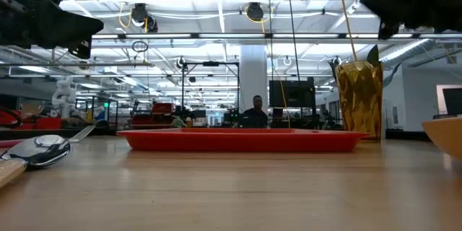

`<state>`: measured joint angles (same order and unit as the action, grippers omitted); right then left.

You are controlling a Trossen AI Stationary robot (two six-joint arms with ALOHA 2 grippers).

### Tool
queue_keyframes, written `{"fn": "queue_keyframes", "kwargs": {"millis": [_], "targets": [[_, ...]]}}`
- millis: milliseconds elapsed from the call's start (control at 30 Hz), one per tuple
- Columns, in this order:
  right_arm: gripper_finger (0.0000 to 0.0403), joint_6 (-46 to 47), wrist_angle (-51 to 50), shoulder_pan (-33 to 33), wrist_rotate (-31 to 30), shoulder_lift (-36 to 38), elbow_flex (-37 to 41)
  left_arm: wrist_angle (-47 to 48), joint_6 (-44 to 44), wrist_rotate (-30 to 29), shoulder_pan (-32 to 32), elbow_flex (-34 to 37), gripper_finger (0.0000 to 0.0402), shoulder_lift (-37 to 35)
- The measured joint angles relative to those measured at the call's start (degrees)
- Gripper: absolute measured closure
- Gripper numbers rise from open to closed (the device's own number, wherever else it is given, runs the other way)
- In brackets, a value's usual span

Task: Pick and place plate/cup/fork/spoon on tray
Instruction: Put the yellow cup on the red serving tray

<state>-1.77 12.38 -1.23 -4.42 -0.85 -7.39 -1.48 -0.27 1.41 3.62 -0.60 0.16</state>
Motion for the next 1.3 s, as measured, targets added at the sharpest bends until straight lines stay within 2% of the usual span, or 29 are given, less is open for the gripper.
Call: {"fn": "queue_keyframes", "kwargs": {"millis": [133,267,400,700,800,1000,1100,1300], "targets": [[0.0403,-1.93,-2.66,0.0,-0.02,-2.71,-7.7,-0.02,0.0,0.0,0.0,0.0,0.0376,-0.01],[0.0403,-2.18,-8.0,0.0,-0.17,-8.14,-18.87,0.0,0.0,0.0,0.02,0.0,0.0376,-0.02],[0.0403,-2.08,-17.52,0.0,-0.34,-15.77,-31.4,-0.04,0.04,-0.09,0.0,0.0,0.0376,0.0],[0.0403,1.47,-38.93,0.0,-7.66,-32.36,-56.57,-0.06,0.02,-0.09,0.0,0.0,0.0376,0.0],[0.0403,2.52,-45.66,0.0,-7.92,-37.28,-63.92,-0.06,0.02,-0.09,0.0,0.0,0.0376,0.0],[0.0403,5.81,-58.98,0.08,-8.09,-46.68,-76.75,-0.04,-0.14,-0.09,0.0,0.0,0.0376,-0.02],[0.0403,7.01,-66.51,0.24,-10.74,-51.15,-82.55,-0.06,-0.22,-0.09,0.0,-0.02,0.0376,0.0],[0.0403,9.17,-80.02,2.73,-12.14,-58.89,-91.11,-0.06,-0.22,-0.08,0.0,0.0,0.0376,0.0]]}}
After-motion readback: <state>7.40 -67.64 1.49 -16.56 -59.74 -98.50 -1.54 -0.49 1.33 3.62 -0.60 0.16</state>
